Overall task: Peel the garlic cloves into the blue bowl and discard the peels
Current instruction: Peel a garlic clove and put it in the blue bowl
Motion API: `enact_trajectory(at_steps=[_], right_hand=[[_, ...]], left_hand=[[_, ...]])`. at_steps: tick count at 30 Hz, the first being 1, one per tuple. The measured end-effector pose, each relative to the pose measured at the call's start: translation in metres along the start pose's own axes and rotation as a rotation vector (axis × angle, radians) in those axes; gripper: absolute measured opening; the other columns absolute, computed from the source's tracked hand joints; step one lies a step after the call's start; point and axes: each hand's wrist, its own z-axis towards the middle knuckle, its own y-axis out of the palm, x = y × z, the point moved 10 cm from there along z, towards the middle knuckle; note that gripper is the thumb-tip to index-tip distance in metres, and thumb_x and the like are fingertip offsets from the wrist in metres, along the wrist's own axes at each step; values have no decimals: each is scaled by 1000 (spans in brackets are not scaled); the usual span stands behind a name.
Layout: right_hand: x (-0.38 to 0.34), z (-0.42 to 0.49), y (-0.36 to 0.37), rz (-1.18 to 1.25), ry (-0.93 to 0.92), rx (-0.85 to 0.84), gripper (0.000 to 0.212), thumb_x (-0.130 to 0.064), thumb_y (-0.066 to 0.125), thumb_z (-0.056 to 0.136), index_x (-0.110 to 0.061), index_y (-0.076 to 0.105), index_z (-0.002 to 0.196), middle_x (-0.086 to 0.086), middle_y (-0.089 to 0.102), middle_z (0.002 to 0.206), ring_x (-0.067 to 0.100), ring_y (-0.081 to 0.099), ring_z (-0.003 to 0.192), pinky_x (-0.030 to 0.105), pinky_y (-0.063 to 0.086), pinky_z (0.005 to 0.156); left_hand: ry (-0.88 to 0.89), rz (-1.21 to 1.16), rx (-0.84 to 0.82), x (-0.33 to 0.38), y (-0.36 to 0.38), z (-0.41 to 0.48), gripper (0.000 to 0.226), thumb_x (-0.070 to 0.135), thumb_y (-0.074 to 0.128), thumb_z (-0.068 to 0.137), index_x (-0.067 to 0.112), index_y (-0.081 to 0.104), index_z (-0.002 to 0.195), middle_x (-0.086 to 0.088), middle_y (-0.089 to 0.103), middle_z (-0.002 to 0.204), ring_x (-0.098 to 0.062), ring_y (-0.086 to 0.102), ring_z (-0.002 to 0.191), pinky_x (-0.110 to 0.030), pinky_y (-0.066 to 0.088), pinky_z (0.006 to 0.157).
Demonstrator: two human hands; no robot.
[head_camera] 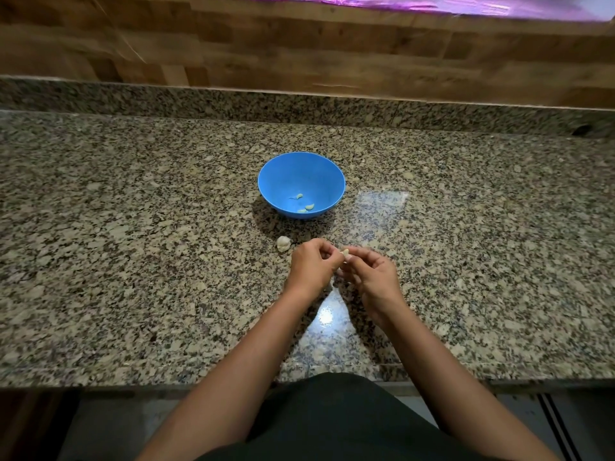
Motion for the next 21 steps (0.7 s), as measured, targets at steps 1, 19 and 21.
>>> enact_trajectory(at_steps=[1, 19, 21], right_hand=[[0, -1, -1, 41, 15, 13, 10, 4, 55, 89, -4, 62, 86, 10, 64, 79, 14, 62, 65, 25, 56, 65], [3, 0, 11, 208, 158, -107, 14, 5, 51, 90, 5, 61, 99, 13, 67, 77, 15, 61, 63, 18, 54, 59], [1, 0, 10, 197, 150, -124, 15, 4, 50, 90, 6, 61, 100, 12, 68, 74, 13, 61, 61, 17, 54, 58]], left_hand=[[3, 11, -2, 1, 0, 0, 8, 19, 66, 85, 14, 61, 80, 3, 61, 72, -4, 53, 57, -12, 41, 46], [15, 114, -29, -6, -1, 0, 13, 18, 73, 80, 11, 71, 90, -1, 69, 87, -10, 61, 78, -15, 44, 65], [-4, 93, -10, -12, -5, 2, 9, 17, 74, 80, 14, 66, 81, 2, 65, 79, -11, 60, 76, -17, 45, 64]])
